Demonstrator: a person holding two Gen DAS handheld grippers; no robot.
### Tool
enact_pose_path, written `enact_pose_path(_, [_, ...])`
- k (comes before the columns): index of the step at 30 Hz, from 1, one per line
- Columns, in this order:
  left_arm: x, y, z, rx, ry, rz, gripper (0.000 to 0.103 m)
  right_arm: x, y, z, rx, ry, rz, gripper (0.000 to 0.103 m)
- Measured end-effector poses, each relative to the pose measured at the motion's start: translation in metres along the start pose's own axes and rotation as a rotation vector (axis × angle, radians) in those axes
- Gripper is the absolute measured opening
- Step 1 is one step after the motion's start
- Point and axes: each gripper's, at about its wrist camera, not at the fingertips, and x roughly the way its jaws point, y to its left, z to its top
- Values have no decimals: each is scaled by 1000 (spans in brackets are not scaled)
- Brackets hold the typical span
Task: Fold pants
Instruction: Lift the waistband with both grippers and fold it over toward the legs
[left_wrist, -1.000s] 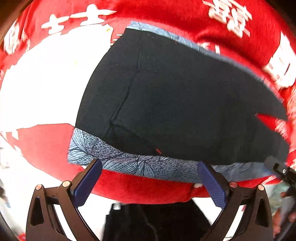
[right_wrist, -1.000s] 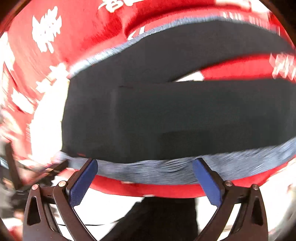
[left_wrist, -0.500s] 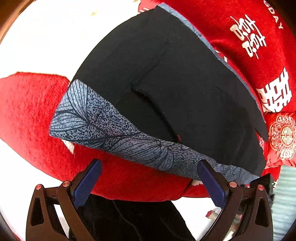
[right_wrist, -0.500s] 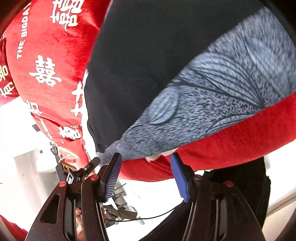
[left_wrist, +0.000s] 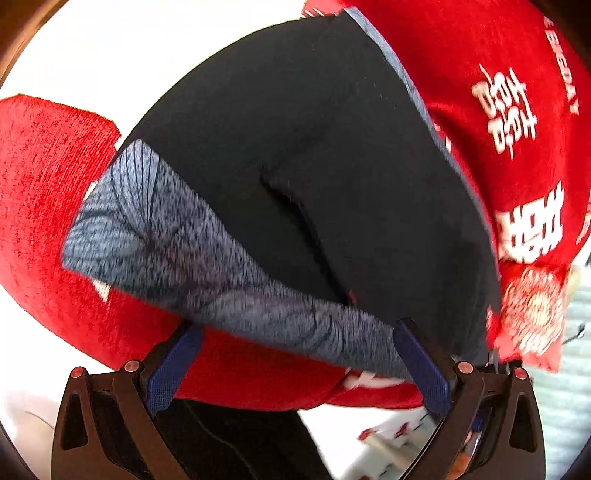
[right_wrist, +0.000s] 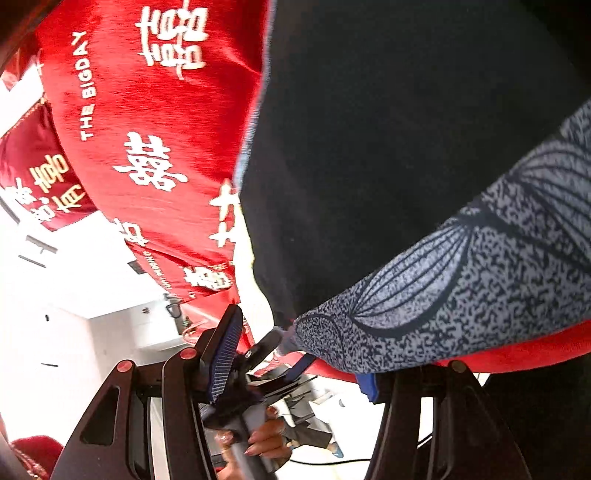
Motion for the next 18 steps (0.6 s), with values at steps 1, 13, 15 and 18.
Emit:
enact_pose_path(1, [-1,1,2,-13,-8,-6,103,1,1,0,-3,5,-12,60])
enact_pose_path(13, [-8,-5,11,80,-53,111,40,-35,-55,-2,180,-107,-22,42])
enact_pose_path(15, [-11,-2,14,88,-44,118,24,-36,-57,-2,229,-126,-28,10])
enact_pose_path(18, [-23,-5,20,77,-39,100,19,-41,-27,1,160,-97,-80,10])
